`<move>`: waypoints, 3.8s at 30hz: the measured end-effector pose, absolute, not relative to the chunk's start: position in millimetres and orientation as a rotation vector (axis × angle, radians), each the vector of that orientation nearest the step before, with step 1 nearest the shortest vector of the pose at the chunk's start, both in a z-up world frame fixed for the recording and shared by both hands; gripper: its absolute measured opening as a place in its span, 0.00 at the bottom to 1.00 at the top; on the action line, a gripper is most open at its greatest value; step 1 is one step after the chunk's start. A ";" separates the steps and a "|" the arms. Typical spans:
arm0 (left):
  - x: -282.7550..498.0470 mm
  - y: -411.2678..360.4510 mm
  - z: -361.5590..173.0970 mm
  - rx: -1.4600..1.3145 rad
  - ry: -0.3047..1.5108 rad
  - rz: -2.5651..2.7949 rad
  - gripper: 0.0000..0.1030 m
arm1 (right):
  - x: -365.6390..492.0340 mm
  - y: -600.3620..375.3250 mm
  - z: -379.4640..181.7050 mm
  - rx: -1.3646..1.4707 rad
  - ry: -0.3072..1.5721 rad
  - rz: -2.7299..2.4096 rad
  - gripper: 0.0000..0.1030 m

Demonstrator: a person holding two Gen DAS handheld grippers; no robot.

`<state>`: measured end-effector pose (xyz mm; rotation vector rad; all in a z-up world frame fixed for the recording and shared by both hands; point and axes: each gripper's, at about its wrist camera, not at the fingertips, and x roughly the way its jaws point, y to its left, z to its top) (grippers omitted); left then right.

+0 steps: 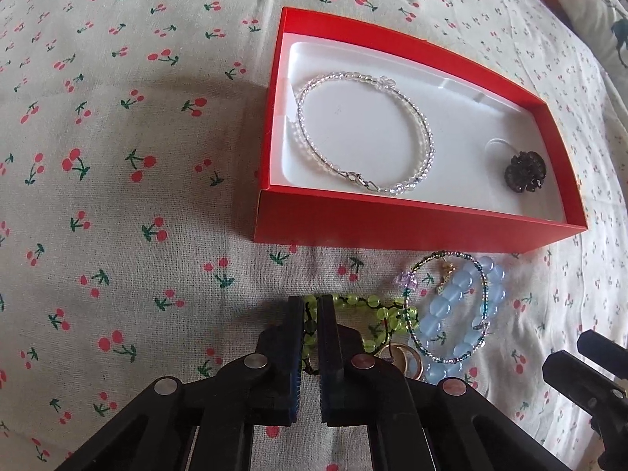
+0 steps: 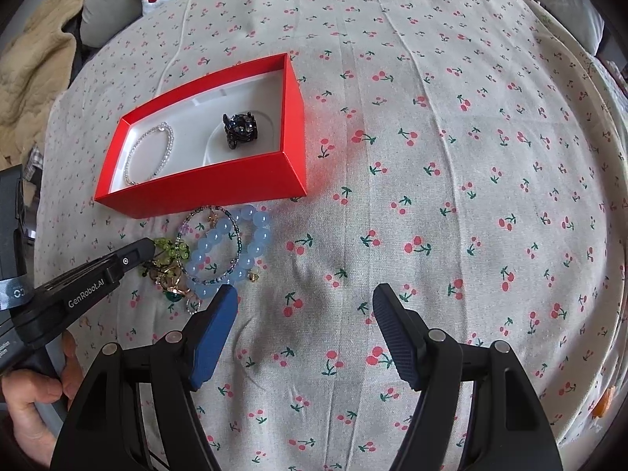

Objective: Organize jewelry
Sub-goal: 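Close the left tool on the green beaded bracelet, then grasp the thin dark-beaded bracelet with the right tool while the left tool holds the green bracelet, then lower both bracelets into the red box and open both tools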

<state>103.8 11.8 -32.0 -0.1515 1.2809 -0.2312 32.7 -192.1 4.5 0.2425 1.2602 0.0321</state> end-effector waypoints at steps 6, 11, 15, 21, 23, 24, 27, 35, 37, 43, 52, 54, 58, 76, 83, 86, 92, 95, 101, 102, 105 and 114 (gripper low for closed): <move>92.9 16.9 -3.8 -0.179 1.220 -0.279 0.01 | 34.0 -193.5 5.0 0.257 1.255 0.026 0.72; 77.6 25.1 27.3 -0.193 1.141 -0.316 0.01 | 39.0 -190.5 3.0 0.286 1.262 0.040 0.72; 62.5 36.8 49.2 -0.202 1.084 -0.341 0.01 | 44.6 -185.2 0.5 0.312 1.268 0.049 0.72; 54.9 55.4 53.7 -0.192 1.076 -0.322 0.01 | 55.1 -167.9 -4.1 0.321 1.280 0.078 0.72; 54.8 62.4 50.2 -0.192 1.086 -0.306 0.01 | 58.9 -159.8 -5.4 0.312 1.283 0.092 0.72; 55.6 65.1 48.0 -0.193 1.091 -0.300 0.01 | 61.0 -155.5 -5.8 0.312 1.284 0.103 0.72; 56.2 73.0 43.0 -0.196 1.103 -0.286 0.01 | 68.0 -146.2 -8.5 0.334 1.290 0.137 0.72; 55.8 78.2 31.9 -0.199 1.138 -0.278 0.01 | 84.3 -128.6 -18.0 0.291 1.297 0.138 0.72; 56.7 76.7 28.5 -0.192 1.149 -0.279 0.01 | 86.8 -124.0 -18.9 0.249 1.292 0.119 0.72; 58.4 73.6 23.9 -0.179 1.165 -0.280 0.01 | 86.4 -112.7 -12.7 0.216 1.279 0.158 0.73; 58.3 70.0 22.5 -0.174 1.172 -0.288 0.01 | 91.4 -107.6 -28.9 0.158 1.310 0.138 0.73; 58.5 69.8 22.0 -0.172 1.174 -0.287 0.01 | 92.6 -108.1 -32.4 0.154 1.308 0.139 0.73; 59.5 70.9 19.8 -0.172 1.179 -0.279 0.01 | 91.6 -104.7 -31.5 0.102 1.285 0.127 0.64; 58.8 73.1 41.2 -0.232 1.106 -0.304 0.01 | 67.6 -109.8 2.1 0.110 1.214 0.171 0.56; 60.0 64.6 64.8 -0.268 1.018 -0.352 0.01 | 62.5 -123.8 30.0 0.149 1.137 0.171 0.56; 63.0 59.9 73.0 -0.298 0.987 -0.372 0.01 | 60.3 -134.4 38.6 0.179 1.108 0.162 0.56; 75.5 41.7 86.7 -0.355 0.940 -0.412 0.01 | 67.8 -145.4 46.0 0.236 1.084 0.155 0.56; 86.3 31.8 89.7 -0.396 0.914 -0.434 0.01 | 73.6 -152.2 49.0 0.258 1.065 0.141 0.56; 112.6 12.5 75.6 -0.460 0.888 -0.471 0.01 | 85.1 -167.3 50.2 0.308 1.038 0.118 0.57; 117.1 10.2 70.7 -0.466 0.890 -0.472 0.01 | 86.8 -169.0 49.9 0.312 1.035 0.117 0.57; 130.4 7.3 51.9 -0.475 0.929 -0.440 0.01 | 91.8 -172.7 47.5 0.320 1.030 0.116 0.57; 145.7 20.6 20.2 -0.425 1.003 -0.282 0.01 | 105.8 -172.0 37.9 0.313 1.027 0.116 0.56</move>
